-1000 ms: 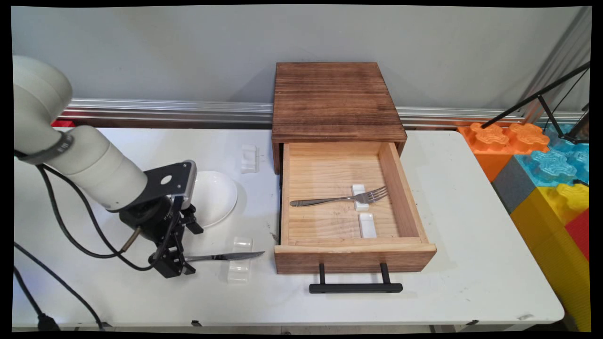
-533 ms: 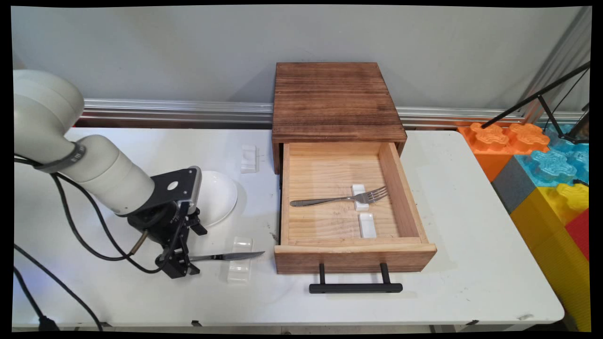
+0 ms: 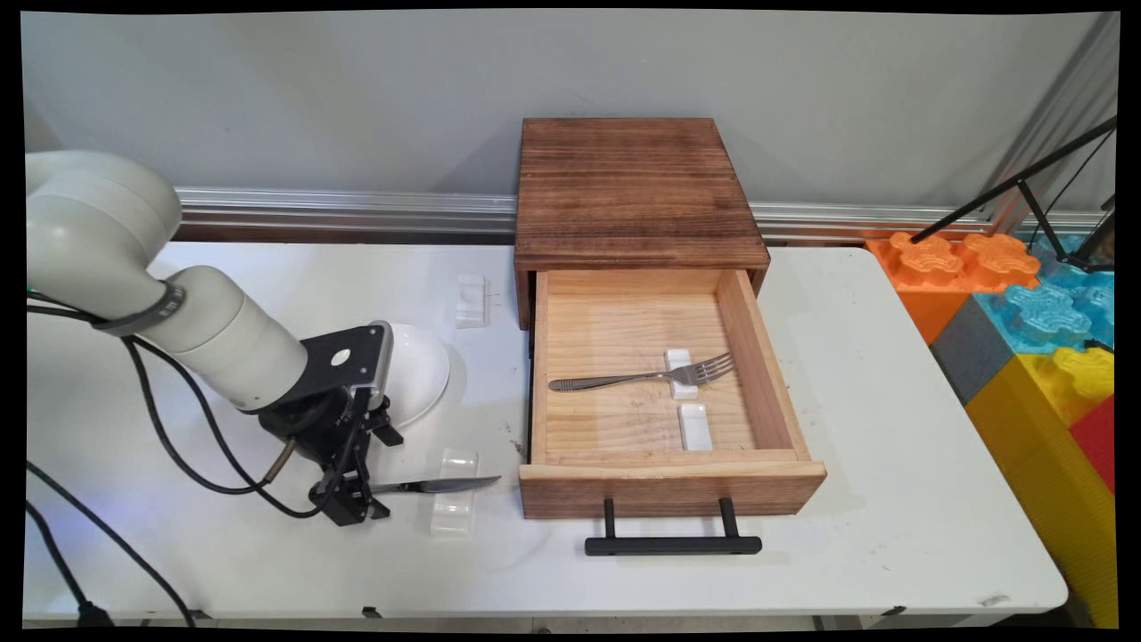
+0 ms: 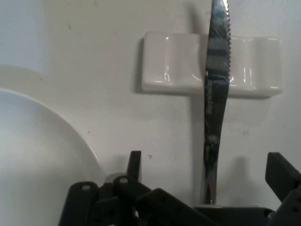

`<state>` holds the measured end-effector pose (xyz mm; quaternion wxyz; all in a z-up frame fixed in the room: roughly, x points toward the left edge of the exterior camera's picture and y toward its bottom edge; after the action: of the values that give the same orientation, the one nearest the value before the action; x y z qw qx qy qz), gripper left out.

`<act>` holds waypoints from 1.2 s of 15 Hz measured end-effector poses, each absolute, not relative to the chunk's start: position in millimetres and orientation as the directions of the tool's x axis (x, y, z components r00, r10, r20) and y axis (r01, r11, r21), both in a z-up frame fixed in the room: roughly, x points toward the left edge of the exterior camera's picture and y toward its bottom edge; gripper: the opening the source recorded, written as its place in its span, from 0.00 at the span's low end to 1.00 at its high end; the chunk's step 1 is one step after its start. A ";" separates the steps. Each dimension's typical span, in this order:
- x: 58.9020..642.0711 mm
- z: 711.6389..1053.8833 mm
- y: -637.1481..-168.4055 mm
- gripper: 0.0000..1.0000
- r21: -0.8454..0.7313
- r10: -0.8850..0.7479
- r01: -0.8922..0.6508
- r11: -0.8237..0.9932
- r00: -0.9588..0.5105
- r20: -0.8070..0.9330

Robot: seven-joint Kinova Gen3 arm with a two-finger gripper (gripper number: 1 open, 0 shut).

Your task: Pick up the knife from the right of the white plate

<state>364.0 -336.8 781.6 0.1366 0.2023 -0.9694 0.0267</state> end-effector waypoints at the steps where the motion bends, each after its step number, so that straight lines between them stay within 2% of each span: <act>1: 364.0 780.0 -337.5 1.00 0.004 -0.383 -0.398 0.917 -0.881 0.277; 13: 362.1 771.5 -339.2 1.00 0.008 -0.370 -0.384 0.923 -0.884 0.285; 14: 362.0 771.6 -339.2 0.00 0.006 -0.366 -0.380 0.925 -0.886 0.285; 18: 364.0 771.8 -338.2 0.00 0.007 -0.359 -0.371 0.928 -0.891 0.279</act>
<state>364.0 -338.2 771.8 0.1392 0.1878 -0.9720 0.0231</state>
